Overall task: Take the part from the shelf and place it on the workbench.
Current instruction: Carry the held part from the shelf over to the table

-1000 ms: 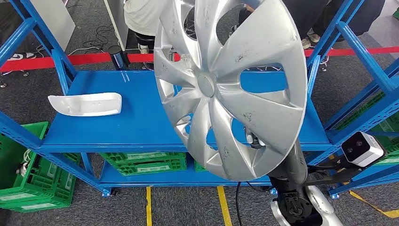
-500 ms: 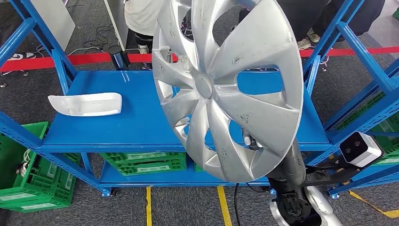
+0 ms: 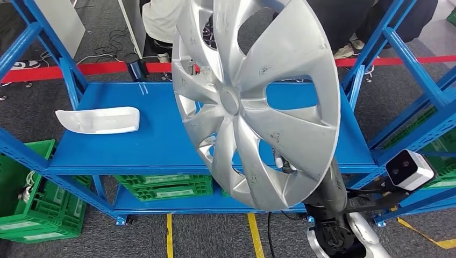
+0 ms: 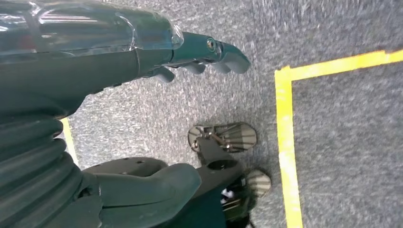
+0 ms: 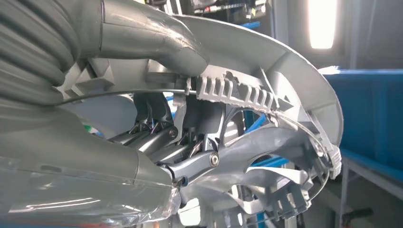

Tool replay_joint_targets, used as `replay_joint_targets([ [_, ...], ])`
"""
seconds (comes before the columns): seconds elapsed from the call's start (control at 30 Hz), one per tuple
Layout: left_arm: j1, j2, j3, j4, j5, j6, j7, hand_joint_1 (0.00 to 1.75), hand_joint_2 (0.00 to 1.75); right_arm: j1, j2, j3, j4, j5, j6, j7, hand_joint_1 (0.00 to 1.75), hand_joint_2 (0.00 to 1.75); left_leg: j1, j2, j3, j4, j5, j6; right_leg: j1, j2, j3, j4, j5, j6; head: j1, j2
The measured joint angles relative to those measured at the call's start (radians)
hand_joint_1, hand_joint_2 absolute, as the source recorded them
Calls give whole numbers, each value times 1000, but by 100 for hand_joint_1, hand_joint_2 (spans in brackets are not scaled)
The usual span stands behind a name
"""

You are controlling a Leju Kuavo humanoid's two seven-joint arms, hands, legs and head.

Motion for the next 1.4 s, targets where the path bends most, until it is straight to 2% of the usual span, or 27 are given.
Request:
replay_joint_targets([
  [0.07, -1, -1, -3, -1, 0, 1, 0, 0, 175, -2, -3, 1, 0, 0, 1, 1, 175, 175, 2, 1, 2, -6, 6, 2, -6, 0, -63, 128, -58, 5, 10, 0],
  [0.1, 0, -1, -4, -1, 0, 1, 1, 0, 175, -1, -4, 1, 0, 0, 1, 1, 175, 175, 3, 0, 2, -4, 5, 1, -10, 0, -94, 186, -75, 8, 13, 0],
  [0.17, 0, -1, -7, -1, 0, 1, 1, 0, 175, -1, -5, 2, 2, 0, 1, 1, 175, 175, 5, -4, 1, 1, 2, -4, -18, 0, -121, 227, -63, 15, 16, 0],
  [0.3, 0, -2, -10, -1, 0, 1, 1, 0, 175, -1, -6, 2, 2, 0, 1, 1, 175, 175, 8, -7, 1, 6, -2, -11, -23, -1, -109, 190, -23, 19, 17, 0],
  [0.37, -2, -1, -14, -1, 1, 1, 3, 0, 175, -3, -8, 2, 1, 2, 2, 1, 175, 175, 8, -13, -12, 33, -16, -30, -26, 1, -63, 82, 25, 19, 25, 0],
  [0.43, -3, 0, -19, -2, 2, 1, 6, 0, 175, -4, -8, 2, -1, 4, 2, 1, 175, 175, 8, -17, -32, 60, -28, -51, -27, 5, -33, -3, 56, 10, 24, 0],
  [0.5, -2, 0, -21, -1, 3, 1, 6, 0, 175, -3, -9, 1, -1, 9, 2, 1, 175, 175, 11, -13, -42, 68, -35, -60, -28, 5, -42, 0, 58, -4, 13, 0],
  [0.57, -2, 0, -22, -1, 4, 1, 7, 0, 175, -4, -9, 1, -2, 13, 2, 0, 175, 175, 13, -8, -63, 120, -80, -67, -28, 2, -49, -2, 65, -17, 0, 0],
  [0.63, -3, 0, -22, -1, 5, 1, 7, 0, 175, -4, -10, 1, -2, 16, 2, -1, 175, 175, 15, -5, -109, 238, -156, -70, -24, -1, -60, -3, 73, -28, -14, 0],
  [0.67, -3, 0, -23, -1, 6, 1, 7, 0, 175, -4, -10, 1, -2, 18, 1, -2, 175, 175, 15, -5, -131, 296, -184, -70, -22, -2, -67, -2, 78, -32, -18, 0],
  [0.7, -3, 0, -23, -1, 6, 1, 7, 0, 175, -4, -10, 1, -1, 20, 1, -2, 175, 175, 15, -5, -140, 329, -195, -69, -19, -3, -74, -2, 84, -35, -20, 0],
  [0.73, -3, 0, -23, -1, 7, 1, 7, 0, 175, -3, -10, 1, -1, 21, 1, -2, 175, 175, 15, -6, -133, 328, -187, -66, -16, -2, -82, -1, 90, -35, -21, 0],
  [0.77, -3, 0, -23, -1, 7, 1, 7, 0, 175, -3, -10, 1, -1, 21, 1, -2, 175, 175, 14, -6, -106, 286, -162, -62, -15, -2, -89, -1, 97, -35, -21, 0],
  [0.83, -5, 1, -23, -1, 8, 2, 7, 0, 175, -3, -10, 1, -2, 21, 1, -2, 175, 175, 10, -8, -23, 144, -106, -52, -13, 0, -98, -1, 110, -28, -23, 0],
  [0.87, -7, 0, -23, -1, 8, 2, 7, 0, 175, -4, -10, 1, -3, 21, 1, -2, 175, 175, 7, -10, 5, 88, -87, -47, -12, 0, -101, -2, 118, -23, -22, 0],
  [0.9, -9, 0, -23, -2, 8, 2, 7, 0, 175, -4, -10, 1, -3, 22, 1, -2, 175, 175, 4, -13, 18, 58, -77, -43, -12, -1, -102, -4, 125, -17, -22, 0],
  [1.0, -10, 0, -23, -2, 8, 2, 7, 0, 175, -3, -11, 0, -4, 23, 1, -3, 175, 175, 0, -17, 2, 50, -51, -27, -17, 1, -106, -18, 149, 3, -21, 0],
  [1.03, -11, 0, -23, -2, 8, 2, 7, 0, 175, -3, -11, 0, -4, 23, 1, -4, 175, 175, 1, -16, -8, 48, -37, -20, -17, 2, -114, -12, 135, 9, -21, 0],
  [1.07, -12, 0, -23, -2, 8, 2, 7, 0, 175, -2, -11, 0, -4, 24, 1, -4, 175, 175, 2, -14, -22, 45, -21, -13, -17, 3, -126, 12, 102, 14, -18, 0],
  [1.13, -13, 0, -23, -2, 8, 2, 7, 0, 175, -2, -12, 0, -4, 24, 0, -5, 175, 175, 0, -12, -51, 43, 5, -2, -17, 2, -153, 119, -7, 19, -7, 0],
  [1.17, -12, 0, -23, -2, 9, 2, 7, 0, 175, -2, -12, 0, -4, 24, 0, -5, 175, 175, -4, -12, -66, 44, 16, 1, -17, 2, -161, 185, -51, 20, -1, 0],
  [1.2, -11, -1, -23, -2, 9, 2, 7, 0, 175, -1, -12, 1, -4, 25, 0, -5, 175, 175, -8, -11, -81, 46, 27, 3, -16, 2, -161, 236, -72, 19, 4, 0],
  [1.23, -11, -1, -23, -2, 9, 2, 7, 0, 175, -1, -12, 1, -4, 25, -1, -5, 175, 175, -12, -11, -96, 48, 37, 5, -15, 2, -149, 262, -71, 15, 8, 0],
  [1.27, -11, -1, -23, -2, 9, 2, 7, 0, 175, -2, -12, 1, -4, 26, -1, -5, 175, 175, -17, -11, -110, 50, 46, 6, -12, 2, -121, 252, -51, 9, 12, 0],
  [1.33, -11, -2, -23, -2, 10, 2, 7, 0, 175, -3, -12, 1, -4, 27, -1, -5, 175, 175, -23, -10, -130, 54, 61, 7, 1, 2, -18, 134, -11, -15, 18, 0],
  [1.37, -11, -3, -23, -2, 11, 2, 7, 0, 175, -5, -12, 1, -5, 28, -1, -5, 175, 175, -26, -9, -136, 56, 68, 6, 8, 1, 41, 52, -7, -30, 18, 0],
  [1.4, -11, -5, -23, -2, 11, 2, 7, 0, 175, -7, -12, 0, -7, 29, -1, -5, 175, 175, -27, -7, -141, 57, 77, 3, 16, 0, 86, -14, -11, -41, 18, 0],
])
